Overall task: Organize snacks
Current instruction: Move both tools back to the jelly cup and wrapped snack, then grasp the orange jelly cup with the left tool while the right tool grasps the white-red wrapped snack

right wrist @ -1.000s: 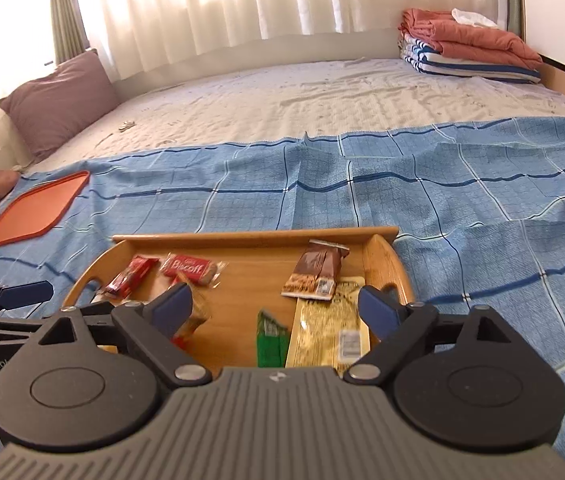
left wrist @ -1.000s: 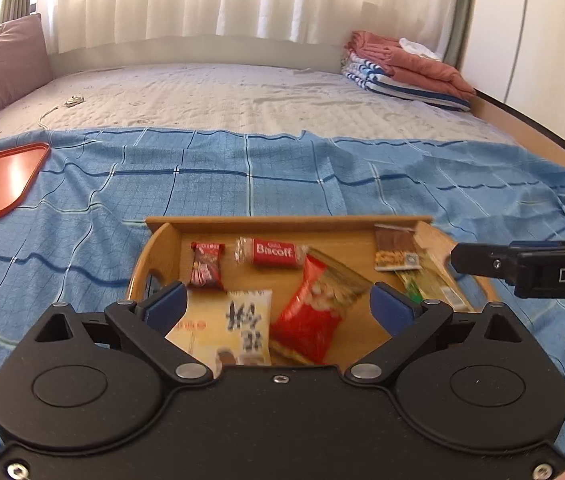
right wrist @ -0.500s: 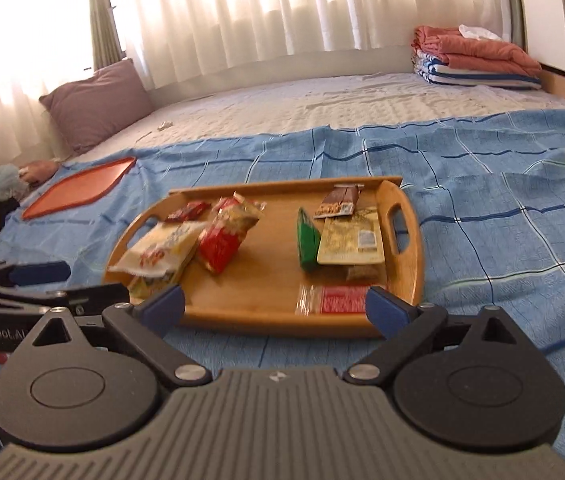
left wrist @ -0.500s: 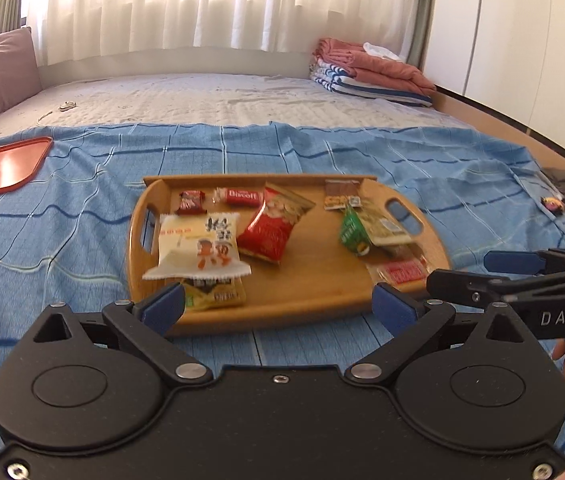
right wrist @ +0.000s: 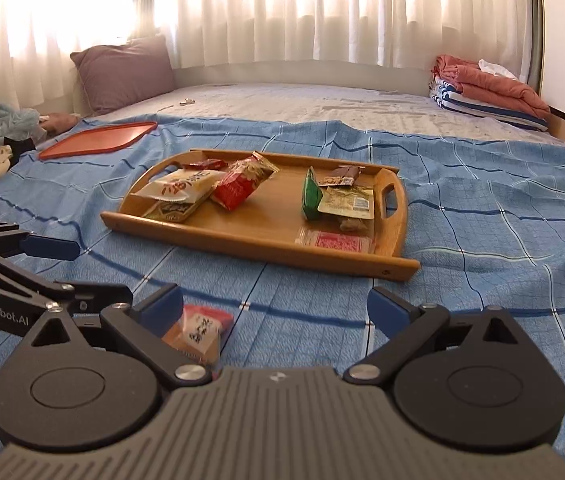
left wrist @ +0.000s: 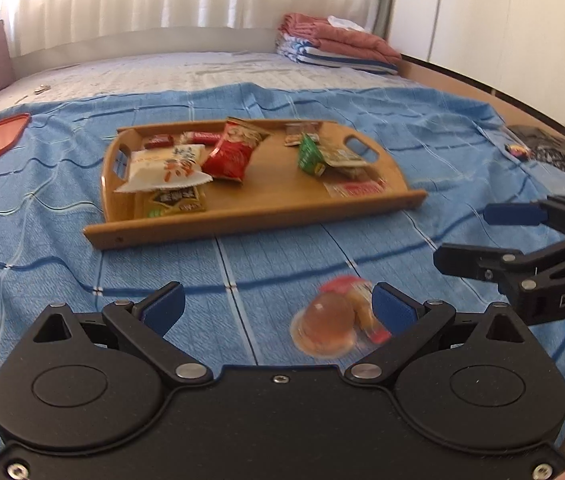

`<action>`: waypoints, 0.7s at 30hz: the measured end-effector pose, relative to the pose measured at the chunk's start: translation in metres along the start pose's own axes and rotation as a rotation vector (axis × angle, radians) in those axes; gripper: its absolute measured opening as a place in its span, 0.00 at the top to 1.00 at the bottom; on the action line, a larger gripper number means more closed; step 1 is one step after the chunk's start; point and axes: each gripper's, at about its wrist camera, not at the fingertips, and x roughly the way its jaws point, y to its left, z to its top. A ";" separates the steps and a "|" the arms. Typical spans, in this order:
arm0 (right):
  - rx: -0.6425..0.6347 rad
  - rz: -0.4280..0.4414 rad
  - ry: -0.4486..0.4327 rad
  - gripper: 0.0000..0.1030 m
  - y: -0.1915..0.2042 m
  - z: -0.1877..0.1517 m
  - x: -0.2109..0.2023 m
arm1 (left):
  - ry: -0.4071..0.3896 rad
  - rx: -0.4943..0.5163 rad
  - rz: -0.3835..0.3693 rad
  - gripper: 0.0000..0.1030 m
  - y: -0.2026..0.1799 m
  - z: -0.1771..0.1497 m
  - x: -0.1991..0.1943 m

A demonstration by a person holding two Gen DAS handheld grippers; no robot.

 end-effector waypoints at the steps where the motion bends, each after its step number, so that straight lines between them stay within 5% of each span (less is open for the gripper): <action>1: -0.002 -0.001 0.001 0.01 0.000 -0.002 -0.002 | -0.001 0.011 -0.001 0.03 -0.002 -0.003 0.000; 3: -0.008 -0.004 0.003 0.01 0.000 -0.007 -0.005 | -0.002 0.039 0.004 0.08 -0.005 -0.008 0.001; 7: -0.012 -0.018 -0.010 0.01 -0.002 -0.017 -0.010 | 0.032 0.087 0.013 0.37 -0.013 -0.013 0.010; 21: 0.009 -0.070 -0.056 0.01 -0.004 -0.036 -0.005 | 0.062 0.012 -0.001 0.48 -0.022 -0.015 0.041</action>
